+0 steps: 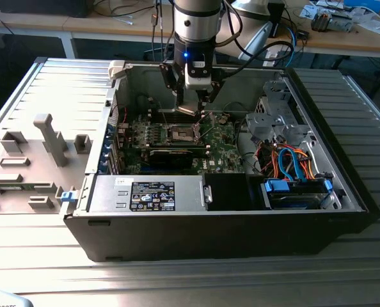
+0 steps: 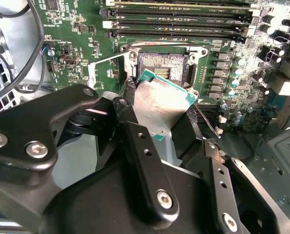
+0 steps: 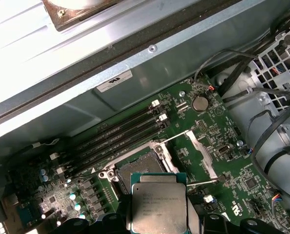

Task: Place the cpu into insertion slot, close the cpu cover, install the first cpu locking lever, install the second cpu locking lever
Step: 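Place the cpu into insertion slot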

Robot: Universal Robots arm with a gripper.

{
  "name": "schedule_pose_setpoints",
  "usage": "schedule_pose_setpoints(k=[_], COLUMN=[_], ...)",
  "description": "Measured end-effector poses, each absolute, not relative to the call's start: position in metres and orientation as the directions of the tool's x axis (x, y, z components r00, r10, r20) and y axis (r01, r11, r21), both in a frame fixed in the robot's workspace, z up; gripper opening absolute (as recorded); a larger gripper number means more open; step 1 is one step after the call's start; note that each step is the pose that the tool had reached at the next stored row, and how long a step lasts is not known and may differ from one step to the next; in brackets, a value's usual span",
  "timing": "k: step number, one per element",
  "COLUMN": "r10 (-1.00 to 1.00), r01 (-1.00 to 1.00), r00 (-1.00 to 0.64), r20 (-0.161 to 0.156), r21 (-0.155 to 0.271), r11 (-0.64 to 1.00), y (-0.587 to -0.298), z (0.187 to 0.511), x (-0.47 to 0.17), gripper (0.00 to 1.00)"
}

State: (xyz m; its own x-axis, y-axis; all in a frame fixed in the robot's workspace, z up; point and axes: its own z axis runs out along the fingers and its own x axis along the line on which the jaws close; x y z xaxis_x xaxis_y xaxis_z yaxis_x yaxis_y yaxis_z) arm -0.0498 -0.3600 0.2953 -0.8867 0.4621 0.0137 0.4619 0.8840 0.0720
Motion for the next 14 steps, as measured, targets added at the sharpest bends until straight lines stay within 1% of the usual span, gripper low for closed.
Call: schedule_pose_setpoints(k=[14], r10=[0.475], r01=[0.475], r00=[-0.880], r20=[0.013], r21=[0.071], r11=[0.877], y=[-0.3600], z=[0.2949], x=[-0.0498], gripper=[0.54])
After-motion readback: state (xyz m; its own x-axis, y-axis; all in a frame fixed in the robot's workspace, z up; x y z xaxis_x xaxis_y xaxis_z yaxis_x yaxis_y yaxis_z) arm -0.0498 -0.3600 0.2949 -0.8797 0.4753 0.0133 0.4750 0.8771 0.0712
